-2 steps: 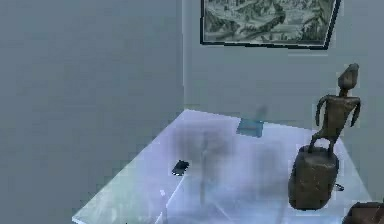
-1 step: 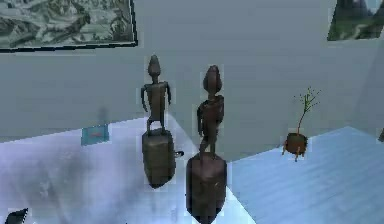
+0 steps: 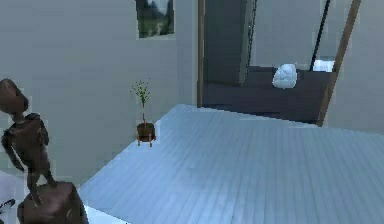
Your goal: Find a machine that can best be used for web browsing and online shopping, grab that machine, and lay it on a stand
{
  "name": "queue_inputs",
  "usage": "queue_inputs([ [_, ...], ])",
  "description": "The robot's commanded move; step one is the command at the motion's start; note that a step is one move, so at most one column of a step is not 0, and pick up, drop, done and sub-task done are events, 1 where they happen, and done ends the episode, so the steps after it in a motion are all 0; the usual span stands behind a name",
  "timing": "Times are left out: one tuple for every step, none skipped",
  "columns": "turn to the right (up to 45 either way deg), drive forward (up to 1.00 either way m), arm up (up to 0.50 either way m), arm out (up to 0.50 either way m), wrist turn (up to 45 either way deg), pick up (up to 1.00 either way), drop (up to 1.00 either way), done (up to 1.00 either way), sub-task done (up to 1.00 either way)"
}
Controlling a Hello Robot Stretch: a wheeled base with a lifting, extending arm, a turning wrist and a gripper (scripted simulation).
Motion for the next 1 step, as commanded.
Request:
queue_inputs([
  [27.0, 0.0, 0.0, 0.0, 0.0, 0.0, 0.0, 0.0, 0.0],
])
